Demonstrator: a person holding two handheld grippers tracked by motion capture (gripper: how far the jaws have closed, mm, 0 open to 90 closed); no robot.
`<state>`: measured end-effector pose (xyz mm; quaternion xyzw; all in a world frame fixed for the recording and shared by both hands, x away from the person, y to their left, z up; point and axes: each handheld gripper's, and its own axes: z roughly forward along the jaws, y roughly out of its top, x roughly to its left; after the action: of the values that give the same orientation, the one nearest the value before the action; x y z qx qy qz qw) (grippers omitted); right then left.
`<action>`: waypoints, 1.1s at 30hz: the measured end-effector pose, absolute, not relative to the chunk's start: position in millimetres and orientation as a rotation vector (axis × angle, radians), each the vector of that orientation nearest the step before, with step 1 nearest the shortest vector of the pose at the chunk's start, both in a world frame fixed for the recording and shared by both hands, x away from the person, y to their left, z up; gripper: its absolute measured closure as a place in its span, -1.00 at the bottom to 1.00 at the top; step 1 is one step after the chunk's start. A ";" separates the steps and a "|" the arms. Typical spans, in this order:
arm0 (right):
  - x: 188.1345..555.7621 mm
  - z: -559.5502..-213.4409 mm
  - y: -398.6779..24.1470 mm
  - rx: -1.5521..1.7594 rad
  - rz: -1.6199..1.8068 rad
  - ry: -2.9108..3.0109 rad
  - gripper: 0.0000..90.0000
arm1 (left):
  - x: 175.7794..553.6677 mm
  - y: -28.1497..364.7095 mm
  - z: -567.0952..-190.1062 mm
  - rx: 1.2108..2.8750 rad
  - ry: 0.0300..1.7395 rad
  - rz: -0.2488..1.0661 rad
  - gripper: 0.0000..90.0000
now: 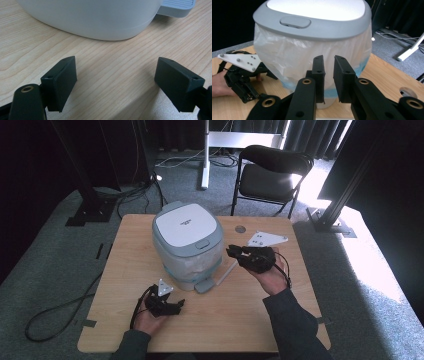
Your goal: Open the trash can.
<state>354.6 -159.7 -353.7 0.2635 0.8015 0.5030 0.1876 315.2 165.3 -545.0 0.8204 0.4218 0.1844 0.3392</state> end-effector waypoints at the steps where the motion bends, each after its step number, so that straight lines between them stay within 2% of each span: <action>1: 354.4 -352.7 -158.3 0.738 1.418 2.256 0.76 | 315.3 165.3 -545.1 2.135 1.098 0.481 -0.60; 9: 354.6 -344.8 -151.7 0.714 1.435 2.253 0.86 | 315.3 165.3 -545.2 2.134 1.098 0.481 -0.60; 13: 355.0 -343.5 -149.1 0.692 1.440 2.262 1.00 | 315.3 165.2 -545.2 2.134 1.098 0.481 -0.60; 33: 359.1 -334.5 -137.5 0.662 1.476 2.265 1.00 | 315.3 165.3 -545.2 2.134 1.098 0.481 -0.60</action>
<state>359.1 -137.5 -334.5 0.2342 0.8007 0.5219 0.1781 315.3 165.3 -545.2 0.8199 0.4219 0.1847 0.3401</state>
